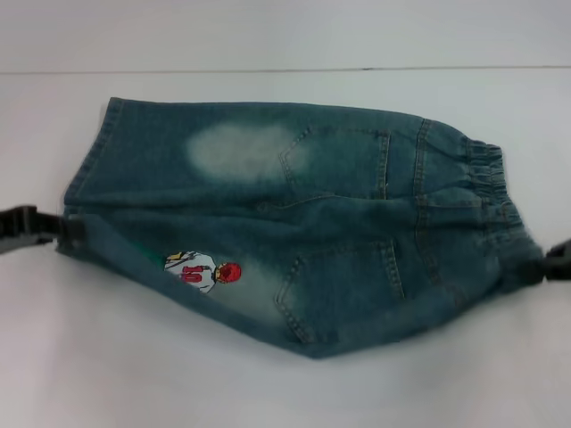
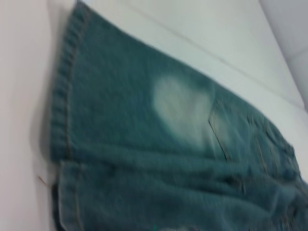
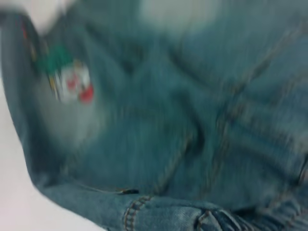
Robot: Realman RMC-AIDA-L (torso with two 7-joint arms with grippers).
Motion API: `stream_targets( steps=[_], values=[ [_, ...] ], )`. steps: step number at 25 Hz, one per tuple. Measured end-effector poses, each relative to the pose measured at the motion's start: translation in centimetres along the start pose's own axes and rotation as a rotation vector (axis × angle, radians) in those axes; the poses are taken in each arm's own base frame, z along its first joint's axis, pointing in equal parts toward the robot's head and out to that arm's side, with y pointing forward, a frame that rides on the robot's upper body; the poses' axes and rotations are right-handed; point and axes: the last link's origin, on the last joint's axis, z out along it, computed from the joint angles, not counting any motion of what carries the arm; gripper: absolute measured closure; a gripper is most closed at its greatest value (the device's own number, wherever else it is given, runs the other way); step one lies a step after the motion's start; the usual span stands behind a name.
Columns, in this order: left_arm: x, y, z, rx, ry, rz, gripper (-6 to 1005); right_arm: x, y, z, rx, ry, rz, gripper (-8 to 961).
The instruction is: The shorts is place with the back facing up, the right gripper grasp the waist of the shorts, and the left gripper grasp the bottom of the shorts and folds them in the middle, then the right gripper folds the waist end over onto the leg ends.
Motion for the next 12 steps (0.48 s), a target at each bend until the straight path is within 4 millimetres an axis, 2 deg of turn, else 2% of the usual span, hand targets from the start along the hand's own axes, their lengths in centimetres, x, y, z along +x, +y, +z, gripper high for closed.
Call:
stream_targets(
  steps=[4,12],
  values=[
    [1.5,-0.3,0.1,0.030,0.068,0.009,945,0.3,-0.5,-0.6,-0.018,-0.164,0.052,897],
    [4.6,-0.3,1.4,0.065,0.239,0.048,944,0.4,-2.4,0.5,0.022,-0.462,0.149,895]
  ],
)
